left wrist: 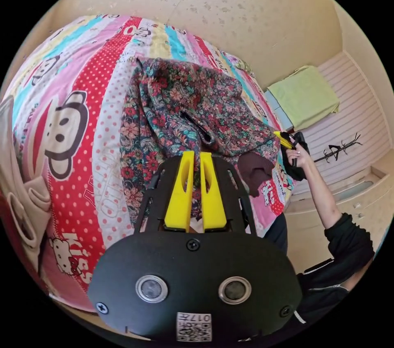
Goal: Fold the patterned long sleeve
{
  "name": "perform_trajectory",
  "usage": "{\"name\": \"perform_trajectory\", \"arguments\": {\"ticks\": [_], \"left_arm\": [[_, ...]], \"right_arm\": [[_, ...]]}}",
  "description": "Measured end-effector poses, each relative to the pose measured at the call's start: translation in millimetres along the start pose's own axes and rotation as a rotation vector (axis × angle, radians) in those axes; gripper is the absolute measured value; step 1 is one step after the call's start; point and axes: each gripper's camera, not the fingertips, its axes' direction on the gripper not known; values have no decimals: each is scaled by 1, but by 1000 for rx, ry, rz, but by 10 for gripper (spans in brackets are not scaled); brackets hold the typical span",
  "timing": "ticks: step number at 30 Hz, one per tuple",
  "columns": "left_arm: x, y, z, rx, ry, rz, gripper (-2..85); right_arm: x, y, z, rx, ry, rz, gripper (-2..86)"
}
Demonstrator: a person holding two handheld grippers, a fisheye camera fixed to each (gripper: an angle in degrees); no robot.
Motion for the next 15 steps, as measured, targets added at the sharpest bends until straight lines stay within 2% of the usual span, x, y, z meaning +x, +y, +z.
{"name": "perform_trajectory", "arguments": {"ticks": [4, 5, 7, 10, 12, 15], "left_arm": [[-29, 39, 42, -56, 40, -120, 37], [-34, 45, 41, -18, 84, -145, 38], [-52, 66, 25, 103, 290, -223, 42], [-58, 92, -11, 231, 391, -219, 50], [-58, 113, -34, 344, 353, -251, 62], [-50, 150, -52, 540, 179, -343, 119]], "right_arm": [[48, 30, 23, -36, 221, 51, 41], [64, 41, 21, 5, 111, 41, 43], [78, 59, 12, 81, -63, 55, 44], [74, 90, -5, 142, -125, -17, 52], [73, 110, -15, 177, -119, -18, 71], [86, 139, -13, 237, -110, 88, 165]]}}
